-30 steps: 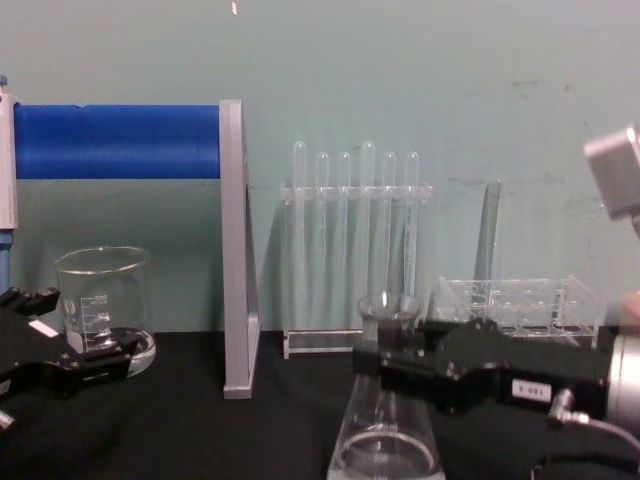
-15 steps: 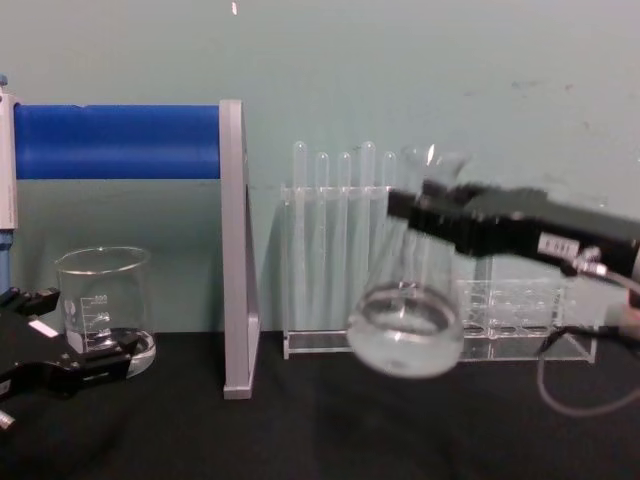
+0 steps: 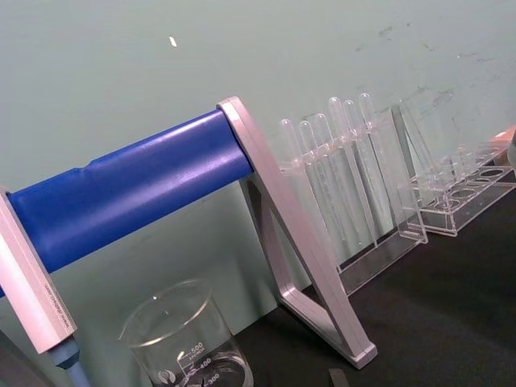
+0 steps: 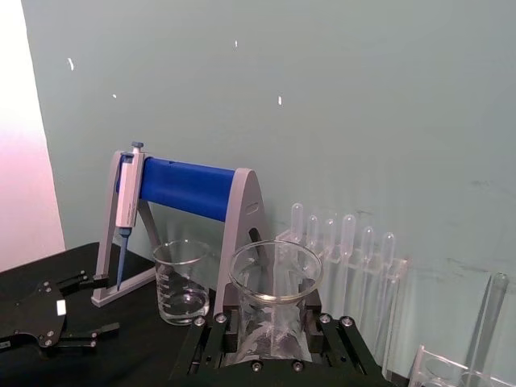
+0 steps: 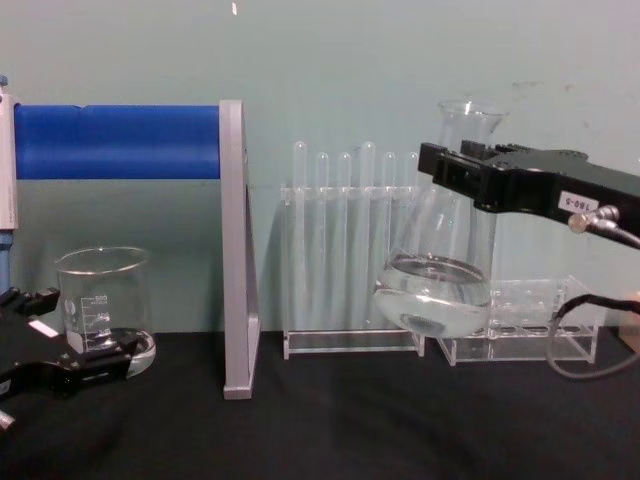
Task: Grasp the erlenmeyer flask with one hand, shake it three times, then place it back.
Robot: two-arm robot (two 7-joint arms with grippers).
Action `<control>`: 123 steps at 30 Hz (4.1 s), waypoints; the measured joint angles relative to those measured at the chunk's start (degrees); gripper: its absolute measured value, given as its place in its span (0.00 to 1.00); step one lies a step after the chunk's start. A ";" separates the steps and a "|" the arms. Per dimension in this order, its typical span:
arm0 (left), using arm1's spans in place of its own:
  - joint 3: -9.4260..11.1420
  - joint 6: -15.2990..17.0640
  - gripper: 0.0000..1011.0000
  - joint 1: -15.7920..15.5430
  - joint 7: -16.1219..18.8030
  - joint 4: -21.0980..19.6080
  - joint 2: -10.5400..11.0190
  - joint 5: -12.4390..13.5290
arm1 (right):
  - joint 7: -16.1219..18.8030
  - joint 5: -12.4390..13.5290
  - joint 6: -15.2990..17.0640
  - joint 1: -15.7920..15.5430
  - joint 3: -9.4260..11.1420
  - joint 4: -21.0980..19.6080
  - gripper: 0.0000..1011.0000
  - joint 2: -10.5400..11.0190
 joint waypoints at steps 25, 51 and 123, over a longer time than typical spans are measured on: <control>0.00 0.00 0.99 0.00 0.00 0.00 0.00 0.00 | 14.16 0.42 -1.27 4.15 -7.08 1.95 0.45 -0.22; 0.00 0.00 0.99 0.00 0.00 0.00 0.00 0.00 | 11.42 1.67 -3.24 4.37 -8.18 1.51 0.45 2.08; 0.00 0.00 0.99 0.00 0.00 0.00 0.00 0.00 | 13.41 2.35 -3.11 3.30 -6.88 0.90 0.45 2.28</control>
